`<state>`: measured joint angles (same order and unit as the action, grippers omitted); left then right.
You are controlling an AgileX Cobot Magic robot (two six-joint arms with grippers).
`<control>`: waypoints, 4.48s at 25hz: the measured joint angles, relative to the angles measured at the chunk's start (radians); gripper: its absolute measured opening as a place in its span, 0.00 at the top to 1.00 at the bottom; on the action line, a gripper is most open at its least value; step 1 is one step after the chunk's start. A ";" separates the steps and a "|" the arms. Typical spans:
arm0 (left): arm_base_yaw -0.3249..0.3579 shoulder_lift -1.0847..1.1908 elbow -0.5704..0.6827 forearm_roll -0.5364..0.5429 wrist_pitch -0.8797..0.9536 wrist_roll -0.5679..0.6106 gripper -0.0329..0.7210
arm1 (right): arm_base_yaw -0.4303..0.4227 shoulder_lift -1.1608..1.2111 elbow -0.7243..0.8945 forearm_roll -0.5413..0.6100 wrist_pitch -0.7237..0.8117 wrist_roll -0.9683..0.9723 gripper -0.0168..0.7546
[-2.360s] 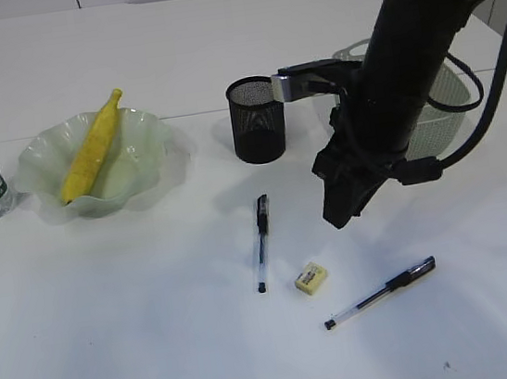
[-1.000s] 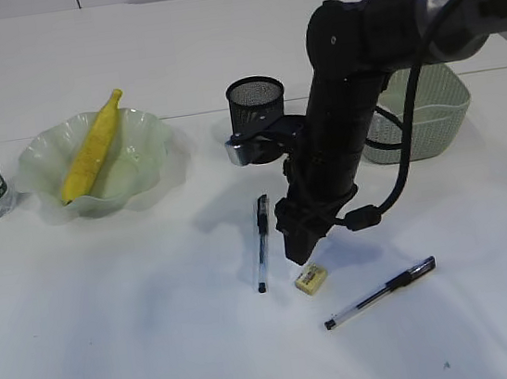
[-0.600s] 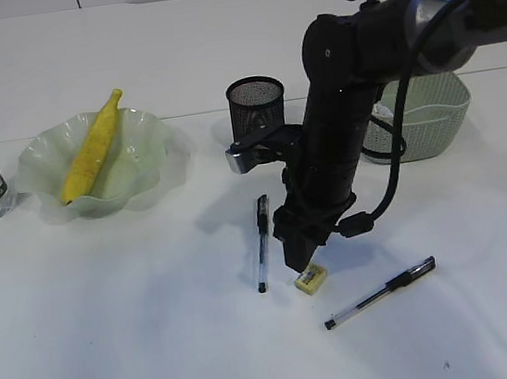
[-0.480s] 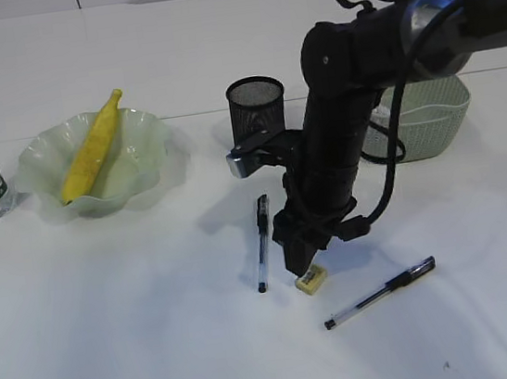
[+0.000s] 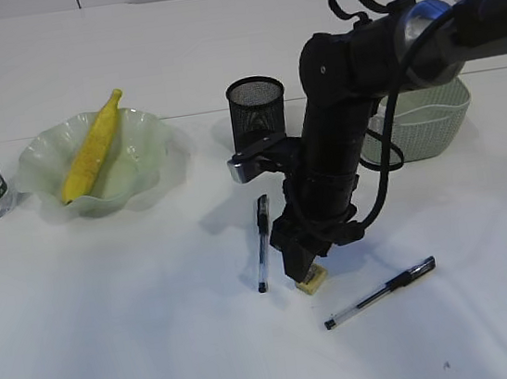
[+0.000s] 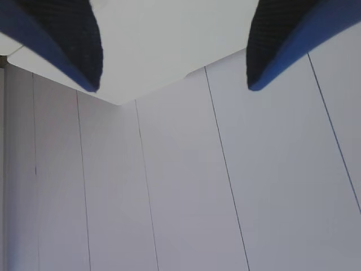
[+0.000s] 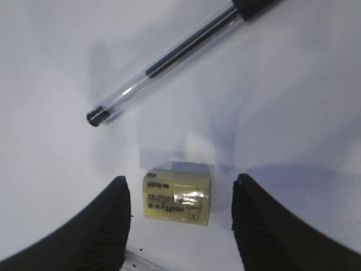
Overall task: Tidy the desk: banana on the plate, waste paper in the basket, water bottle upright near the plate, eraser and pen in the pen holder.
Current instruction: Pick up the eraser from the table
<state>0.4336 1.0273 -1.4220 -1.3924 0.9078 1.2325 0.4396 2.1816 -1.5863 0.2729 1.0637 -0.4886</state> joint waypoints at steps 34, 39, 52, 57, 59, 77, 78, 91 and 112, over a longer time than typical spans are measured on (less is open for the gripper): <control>0.000 -0.012 0.000 0.002 0.000 0.000 0.22 | 0.000 0.021 0.000 0.006 -0.002 0.055 0.42; 0.000 -0.014 0.000 0.002 0.000 0.000 0.22 | 0.000 0.021 0.000 0.006 -0.002 0.059 0.42; 0.000 -0.020 0.000 0.002 0.000 0.000 0.22 | 0.000 0.021 0.000 0.006 -0.002 0.064 0.42; 0.000 -0.020 0.000 0.002 0.000 0.000 0.22 | 0.000 0.021 0.000 0.002 -0.002 0.064 0.42; 0.000 -0.020 0.000 0.002 0.002 0.000 0.22 | 0.000 0.021 0.000 0.002 -0.002 0.064 0.42; 0.000 -0.020 0.000 0.002 0.002 -0.002 0.22 | 0.000 0.032 0.000 0.000 0.000 0.069 0.42; 0.000 -0.020 0.000 0.002 0.002 -0.002 0.22 | 0.000 0.032 0.000 -0.002 0.001 0.069 0.42; 0.000 -0.020 0.000 0.002 0.002 -0.002 0.22 | 0.000 0.032 -0.002 -0.077 0.009 0.070 0.42; 0.000 -0.020 0.000 0.002 0.003 -0.004 0.22 | 0.000 0.032 -0.002 -0.091 -0.002 0.071 0.44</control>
<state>0.4336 1.0073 -1.4220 -1.3908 0.9113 1.2287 0.4396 2.2133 -1.5883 0.1824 1.0617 -0.4173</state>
